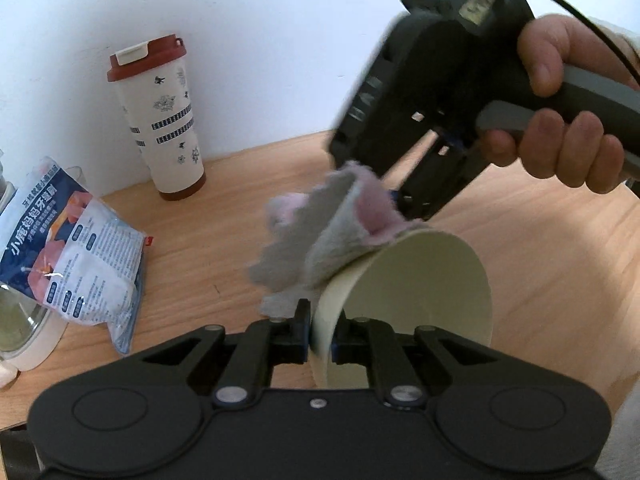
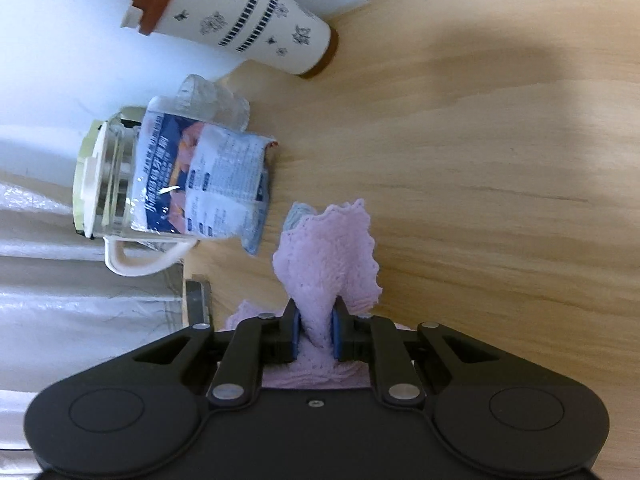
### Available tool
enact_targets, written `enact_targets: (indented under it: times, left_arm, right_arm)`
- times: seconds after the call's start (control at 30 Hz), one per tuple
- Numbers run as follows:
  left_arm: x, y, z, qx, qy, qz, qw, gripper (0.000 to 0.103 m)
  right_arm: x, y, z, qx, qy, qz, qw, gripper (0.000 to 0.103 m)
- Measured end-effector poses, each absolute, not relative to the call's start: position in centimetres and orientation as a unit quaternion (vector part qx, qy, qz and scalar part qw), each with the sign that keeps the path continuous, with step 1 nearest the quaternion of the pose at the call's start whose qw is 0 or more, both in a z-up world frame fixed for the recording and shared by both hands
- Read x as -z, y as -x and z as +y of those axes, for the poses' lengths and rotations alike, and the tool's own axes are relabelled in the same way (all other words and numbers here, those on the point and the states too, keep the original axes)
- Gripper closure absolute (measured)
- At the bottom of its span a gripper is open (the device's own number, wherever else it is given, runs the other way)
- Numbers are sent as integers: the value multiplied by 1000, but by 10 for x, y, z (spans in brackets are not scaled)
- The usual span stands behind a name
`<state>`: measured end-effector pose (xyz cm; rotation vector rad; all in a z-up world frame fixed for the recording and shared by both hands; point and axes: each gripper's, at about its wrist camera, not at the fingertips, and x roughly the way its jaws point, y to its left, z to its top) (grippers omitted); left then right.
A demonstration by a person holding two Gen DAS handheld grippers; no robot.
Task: Clean bowl
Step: 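Wipe around the bowl's rim and outer wall with the right gripper's cloth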
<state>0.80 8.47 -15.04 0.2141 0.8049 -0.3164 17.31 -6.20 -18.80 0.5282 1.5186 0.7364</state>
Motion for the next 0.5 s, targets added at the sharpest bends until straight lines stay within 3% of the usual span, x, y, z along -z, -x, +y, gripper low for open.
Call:
enact_targets:
  times: [0.5]
  left_arm:
    - [154,-5,91,138,-87,425,890,94]
  right_arm:
    - [215,-150,-114,-254,-241,691,632,86]
